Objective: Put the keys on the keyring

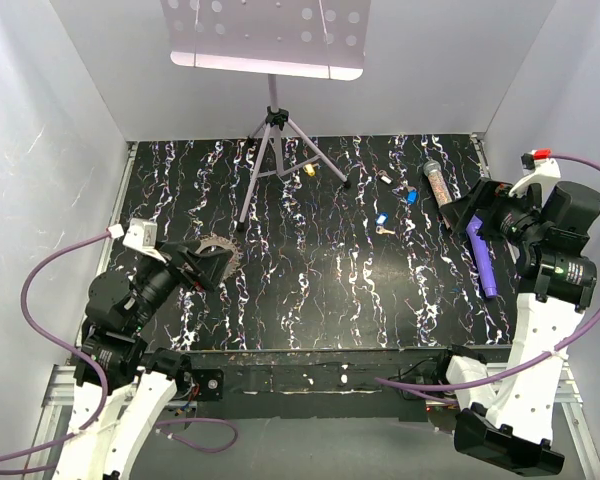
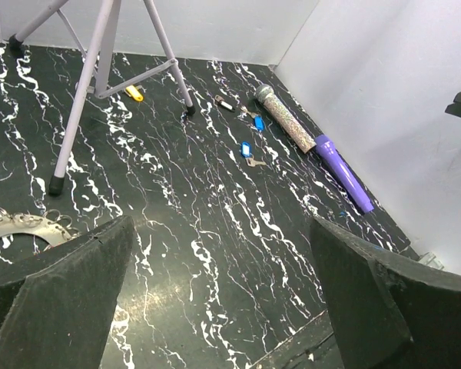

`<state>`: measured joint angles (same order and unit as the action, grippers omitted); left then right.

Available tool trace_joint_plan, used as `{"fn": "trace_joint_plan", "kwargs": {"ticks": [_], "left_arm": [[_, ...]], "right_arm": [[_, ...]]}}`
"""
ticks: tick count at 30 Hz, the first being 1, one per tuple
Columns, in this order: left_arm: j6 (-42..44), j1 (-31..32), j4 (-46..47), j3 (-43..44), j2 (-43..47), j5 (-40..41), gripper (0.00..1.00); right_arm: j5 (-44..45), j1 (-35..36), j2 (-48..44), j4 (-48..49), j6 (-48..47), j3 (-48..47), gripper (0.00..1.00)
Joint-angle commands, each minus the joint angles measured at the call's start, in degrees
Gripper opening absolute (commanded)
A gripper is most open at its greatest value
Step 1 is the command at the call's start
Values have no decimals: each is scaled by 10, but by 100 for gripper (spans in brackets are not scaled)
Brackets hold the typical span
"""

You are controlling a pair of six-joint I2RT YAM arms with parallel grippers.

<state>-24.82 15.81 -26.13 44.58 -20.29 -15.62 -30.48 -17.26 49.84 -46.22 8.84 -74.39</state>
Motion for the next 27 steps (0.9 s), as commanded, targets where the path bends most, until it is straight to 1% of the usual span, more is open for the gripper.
{"fn": "trace_joint_plan", "kwargs": {"ticks": [1,7,13,15,18,19,21,25,27], "left_arm": [[16,-4,29,2,-14,-7,98],[11,-4,43,-12,-19,-9,98],[29,-3,35,-5,-35,-8,98],[34,-4,36,-6,-43,-7,98],[41,-3,42,-15,-71,-25,98],[43,-3,45,-19,-85,-34,98],[50,-4,48,-24,-117,-49,98],[79,-3,36,-12,-167,-51,98],[95,-3,42,-16,-172,-40,98]], "right_arm": [[-34,-3,-5,28,-4,3,98],[-57,-3,4,41,-12,9,98],[-90,-3,12,45,-28,15,98],[-133,-3,15,39,-77,20,98],[-264,-2,37,3,-208,36,98],[-288,0,48,1,-224,45,98],[-288,28,70,1,-225,54,98],[-288,118,138,1,-225,50,98],[-288,134,184,1,-225,36,98]]}}
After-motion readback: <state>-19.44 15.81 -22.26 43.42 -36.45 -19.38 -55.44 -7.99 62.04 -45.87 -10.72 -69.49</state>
